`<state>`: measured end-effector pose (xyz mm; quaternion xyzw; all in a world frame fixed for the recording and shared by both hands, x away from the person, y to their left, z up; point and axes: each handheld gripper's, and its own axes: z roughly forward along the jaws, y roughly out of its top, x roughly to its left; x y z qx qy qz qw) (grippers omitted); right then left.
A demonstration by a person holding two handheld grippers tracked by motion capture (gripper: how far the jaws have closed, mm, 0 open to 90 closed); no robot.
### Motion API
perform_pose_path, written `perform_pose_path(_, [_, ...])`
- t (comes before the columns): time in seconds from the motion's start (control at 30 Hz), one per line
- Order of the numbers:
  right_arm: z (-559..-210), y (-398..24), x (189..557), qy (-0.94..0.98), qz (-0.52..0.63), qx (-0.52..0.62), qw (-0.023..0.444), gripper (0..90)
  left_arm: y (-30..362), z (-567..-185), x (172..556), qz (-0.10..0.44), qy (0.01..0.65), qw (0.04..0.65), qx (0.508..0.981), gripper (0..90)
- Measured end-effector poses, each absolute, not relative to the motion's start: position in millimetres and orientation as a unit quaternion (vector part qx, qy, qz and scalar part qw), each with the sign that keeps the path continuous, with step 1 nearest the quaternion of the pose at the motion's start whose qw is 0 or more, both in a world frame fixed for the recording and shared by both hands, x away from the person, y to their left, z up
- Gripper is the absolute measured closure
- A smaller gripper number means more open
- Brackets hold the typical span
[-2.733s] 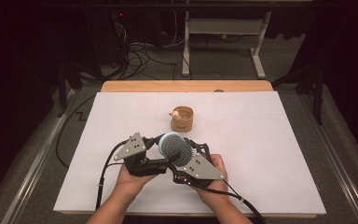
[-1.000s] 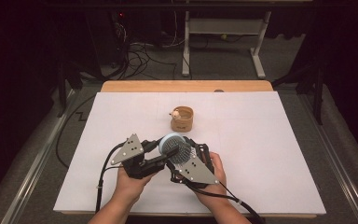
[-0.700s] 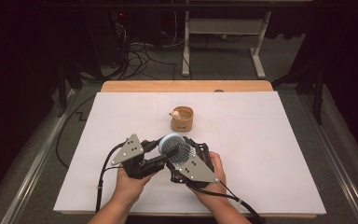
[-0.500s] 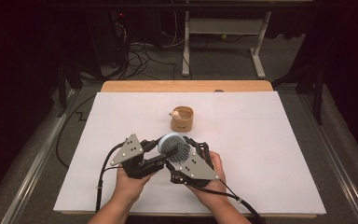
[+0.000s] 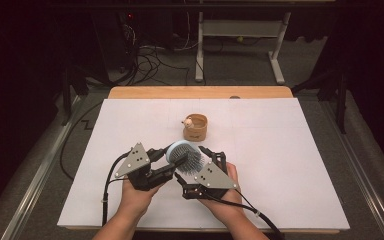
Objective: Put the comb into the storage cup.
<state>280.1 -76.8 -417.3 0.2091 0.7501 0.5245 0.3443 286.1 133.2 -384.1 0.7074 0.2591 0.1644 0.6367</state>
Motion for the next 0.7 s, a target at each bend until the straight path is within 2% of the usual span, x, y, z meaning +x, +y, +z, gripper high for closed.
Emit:
perform_pose_path(0.13, [-417,-78,281,0.75,0.524,0.214,0.342,0.5,137,-383,287,0.171,0.262,0.636,0.705,58.7])
perform_pose_path(0.7, [-420,-93,284,0.762,0.521,0.223,0.312,0.5,148,-382,288,0.203,0.266,0.628,0.703,58.7])
